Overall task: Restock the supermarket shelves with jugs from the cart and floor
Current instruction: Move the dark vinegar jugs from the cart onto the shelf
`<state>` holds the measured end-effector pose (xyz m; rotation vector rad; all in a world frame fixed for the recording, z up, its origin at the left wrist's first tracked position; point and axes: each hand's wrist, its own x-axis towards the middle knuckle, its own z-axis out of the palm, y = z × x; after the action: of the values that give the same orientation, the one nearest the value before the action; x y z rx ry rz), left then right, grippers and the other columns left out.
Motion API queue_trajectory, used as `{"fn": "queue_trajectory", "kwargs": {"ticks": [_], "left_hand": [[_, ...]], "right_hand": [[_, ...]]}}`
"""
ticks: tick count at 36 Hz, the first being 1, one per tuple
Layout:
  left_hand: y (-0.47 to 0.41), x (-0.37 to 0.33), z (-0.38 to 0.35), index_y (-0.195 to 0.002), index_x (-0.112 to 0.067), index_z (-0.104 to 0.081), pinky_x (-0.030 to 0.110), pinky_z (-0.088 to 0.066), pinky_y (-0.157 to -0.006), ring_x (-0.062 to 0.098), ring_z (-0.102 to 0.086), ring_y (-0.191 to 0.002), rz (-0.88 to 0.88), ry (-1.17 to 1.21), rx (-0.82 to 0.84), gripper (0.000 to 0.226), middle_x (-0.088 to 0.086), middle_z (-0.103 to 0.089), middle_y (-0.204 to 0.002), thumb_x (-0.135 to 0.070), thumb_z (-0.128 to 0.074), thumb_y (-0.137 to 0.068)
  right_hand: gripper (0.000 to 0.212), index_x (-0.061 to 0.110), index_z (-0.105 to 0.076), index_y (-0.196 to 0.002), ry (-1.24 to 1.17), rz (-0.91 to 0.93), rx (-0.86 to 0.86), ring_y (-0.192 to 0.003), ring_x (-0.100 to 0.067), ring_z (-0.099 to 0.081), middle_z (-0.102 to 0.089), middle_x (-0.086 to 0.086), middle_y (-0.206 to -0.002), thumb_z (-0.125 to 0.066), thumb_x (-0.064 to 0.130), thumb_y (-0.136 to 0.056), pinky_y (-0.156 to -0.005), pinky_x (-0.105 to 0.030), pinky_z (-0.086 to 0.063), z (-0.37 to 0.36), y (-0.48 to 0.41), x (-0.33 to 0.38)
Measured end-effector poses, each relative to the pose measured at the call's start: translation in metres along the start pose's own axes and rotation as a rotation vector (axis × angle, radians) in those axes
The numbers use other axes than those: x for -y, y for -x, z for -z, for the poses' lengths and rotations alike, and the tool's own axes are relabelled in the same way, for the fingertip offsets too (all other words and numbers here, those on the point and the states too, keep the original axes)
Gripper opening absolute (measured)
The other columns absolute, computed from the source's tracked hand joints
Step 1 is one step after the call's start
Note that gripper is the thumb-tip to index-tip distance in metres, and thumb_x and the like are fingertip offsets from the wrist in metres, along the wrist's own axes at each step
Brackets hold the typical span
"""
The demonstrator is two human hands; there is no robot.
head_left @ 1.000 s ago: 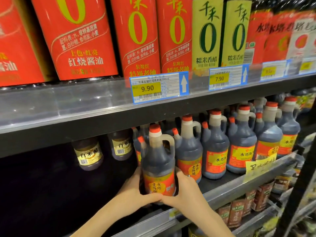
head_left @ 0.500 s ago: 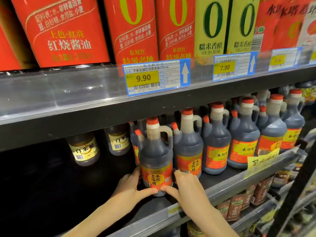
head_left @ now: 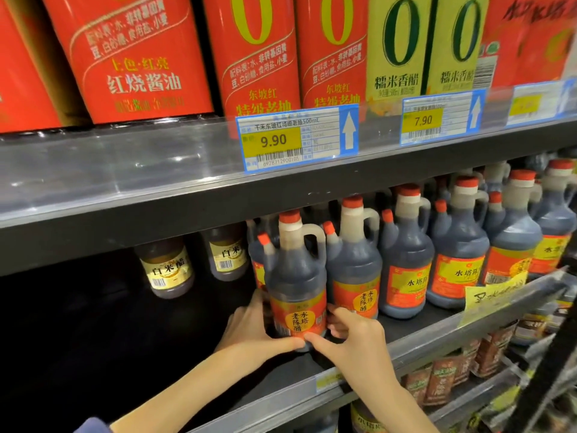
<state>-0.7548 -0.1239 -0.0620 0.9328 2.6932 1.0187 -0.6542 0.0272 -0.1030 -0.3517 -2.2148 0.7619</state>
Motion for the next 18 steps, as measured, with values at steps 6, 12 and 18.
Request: {"fn": "queue_trajectory", "kwargs": {"ticks": [6,12,18], "left_hand": [[-0.005,-0.003,0.010,-0.129,-0.033,-0.037,0.000,-0.041,-0.078,-0.020,-0.053,-0.101,-0.130,0.176,0.159,0.089,-0.032,-0.052,-0.110,-0.041,-0.089,-0.057],[-0.009,0.008,0.001,-0.119,-0.034,-0.042,0.006,-0.046,-0.079,-0.012,-0.057,-0.103,-0.117,0.305,0.131,0.077,-0.017,-0.061,-0.112,-0.017,-0.089,-0.061],[-0.004,0.005,-0.011,-0.116,-0.040,-0.033,0.005,-0.043,-0.081,-0.017,-0.054,-0.097,-0.065,0.268,0.049,0.081,-0.030,-0.050,-0.107,-0.025,-0.089,-0.060]], "right_hand": [[0.060,0.009,-0.071,-0.077,-0.042,-0.014,0.049,-0.060,-0.014,-0.064,-0.069,0.001,-0.064,-0.067,0.068,-0.065,-0.057,-0.033,-0.056,0.006,0.001,0.002],[0.032,0.005,-0.071,-0.079,-0.021,-0.023,0.072,-0.062,-0.021,-0.064,-0.069,-0.004,-0.066,-0.086,0.029,-0.064,-0.061,-0.039,-0.056,0.006,-0.001,0.000],[0.029,0.005,-0.069,-0.088,-0.013,-0.006,0.133,-0.076,-0.020,-0.065,-0.071,-0.006,-0.079,-0.079,0.029,-0.074,-0.073,-0.036,-0.055,0.012,-0.006,0.003]]}}
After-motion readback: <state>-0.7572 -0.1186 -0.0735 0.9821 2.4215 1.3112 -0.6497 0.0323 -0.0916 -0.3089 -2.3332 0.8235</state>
